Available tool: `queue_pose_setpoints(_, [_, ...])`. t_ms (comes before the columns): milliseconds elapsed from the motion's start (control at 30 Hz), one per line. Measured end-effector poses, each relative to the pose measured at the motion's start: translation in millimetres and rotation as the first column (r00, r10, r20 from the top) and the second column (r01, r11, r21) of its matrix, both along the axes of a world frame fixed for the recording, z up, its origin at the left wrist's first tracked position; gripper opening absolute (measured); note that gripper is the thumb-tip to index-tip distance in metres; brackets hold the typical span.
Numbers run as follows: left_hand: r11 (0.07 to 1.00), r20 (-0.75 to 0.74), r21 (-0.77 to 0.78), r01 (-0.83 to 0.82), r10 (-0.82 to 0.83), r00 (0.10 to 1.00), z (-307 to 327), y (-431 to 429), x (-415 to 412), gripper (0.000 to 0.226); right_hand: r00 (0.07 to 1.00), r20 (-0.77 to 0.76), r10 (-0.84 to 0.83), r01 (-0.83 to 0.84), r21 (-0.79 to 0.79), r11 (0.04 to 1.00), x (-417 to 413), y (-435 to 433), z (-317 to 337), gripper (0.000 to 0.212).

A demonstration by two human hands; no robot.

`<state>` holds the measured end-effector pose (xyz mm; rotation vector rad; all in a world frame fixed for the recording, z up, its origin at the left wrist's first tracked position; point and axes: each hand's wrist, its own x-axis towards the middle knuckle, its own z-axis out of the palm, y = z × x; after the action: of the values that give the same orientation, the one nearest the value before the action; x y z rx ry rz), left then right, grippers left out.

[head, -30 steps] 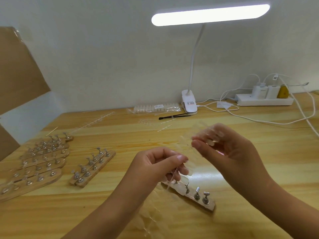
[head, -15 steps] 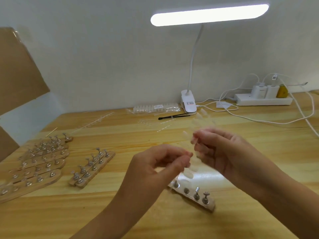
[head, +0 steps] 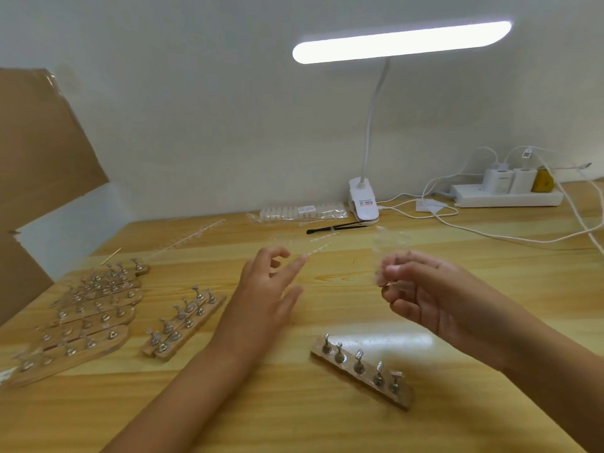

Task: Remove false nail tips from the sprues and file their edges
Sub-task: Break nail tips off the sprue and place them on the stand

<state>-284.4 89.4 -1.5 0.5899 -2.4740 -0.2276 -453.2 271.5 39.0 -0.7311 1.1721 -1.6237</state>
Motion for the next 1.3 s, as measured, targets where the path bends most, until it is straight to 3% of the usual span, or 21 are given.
queue_pose_setpoints(100, [0.970,0.149,0.232,-0.074,0.040,0.988,-14.4,-6.0,-4.2,0.087,0.993,-0.119,-0.019,0.020,0.009,1.000,3.4,0.0,-3.2,0.022])
queue_pose_setpoints(167, [0.972,0.148,0.235,-0.031,-0.005,0.989,-14.7,-1.9,-2.8,0.080,0.984,-0.166,-0.057,0.058,0.002,0.998,4.9,0.0,-4.2,0.029])
queue_pose_setpoints(300, [0.869,0.175,0.478,0.129,-0.238,0.955,-2.4,7.6,6.4,0.057,0.954,-0.283,-0.096,0.098,-0.010,0.995,3.8,2.4,-0.9,0.031])
queue_pose_setpoints(433, [0.782,0.264,0.595,0.187,-0.410,0.873,5.4,11.8,13.1,0.061,0.920,-0.379,-0.093,0.103,0.007,0.995,-6.4,5.1,7.2,0.027])
queue_pose_setpoints(567, [0.826,0.240,0.511,0.239,-0.404,0.883,2.8,15.6,9.8,0.046,0.907,-0.417,-0.061,0.085,0.038,0.996,-14.6,15.4,4.0,0.035])
queue_pose_setpoints(667, [0.865,0.233,0.437,0.248,-0.375,0.897,0.2,21.3,5.9,0.022,0.932,-0.341,-0.121,0.133,0.011,0.991,-16.2,23.7,-7.8,0.034])
queue_pose_setpoints(733, [0.892,0.237,0.400,0.212,-0.324,0.916,-1.1,26.0,3.3,0.019,0.941,-0.284,-0.186,0.186,-0.029,0.982,-17.1,25.8,-10.4,0.039])
queue_pose_setpoints(800, [0.914,0.252,0.366,0.177,-0.280,0.926,-2.2,29.6,0.9,0.028,0.939,-0.235,-0.251,0.238,-0.083,0.968,-18.9,27.7,-8.2,0.039])
queue_pose_setpoints(867, [0.938,0.309,0.314,0.144,-0.245,0.919,-1.6,31.8,1.0,0.060,0.937,-0.220,-0.272,0.248,-0.133,0.960,-20.0,29.6,-3.8,0.034])
queue_pose_setpoints(933, [0.938,0.242,0.317,0.140,-0.223,0.944,5.0,36.3,3.4,0.075,0.933,-0.244,-0.263,0.229,-0.160,0.960,-19.6,31.6,-1.4,0.029])
queue_pose_setpoints(1033, [0.837,-0.089,0.487,0.251,-0.238,0.967,15.2,46.5,7.2,0.064,0.932,-0.303,-0.199,0.162,-0.142,0.976,-15.9,33.9,-1.5,0.029])
queue_pose_setpoints(1100, [0.635,-0.265,0.689,0.348,-0.226,0.937,19.1,56.2,7.3,0.056,0.922,-0.371,-0.111,0.075,-0.110,0.991,-10.3,34.3,-4.4,0.028])
queue_pose_setpoints(1167, [0.465,-0.323,0.795,0.390,-0.220,0.920,20.7,67.1,5.6,0.043,0.892,-0.450,-0.052,0.014,-0.087,0.996,-2.7,32.6,-9.4,0.024])
queue_pose_setpoints(1300, [0.398,-0.342,0.829,0.393,-0.196,0.919,17.9,86.3,1.3,0.022,0.773,-0.623,-0.119,0.017,-0.167,0.986,9.2,27.3,-21.2,0.017])
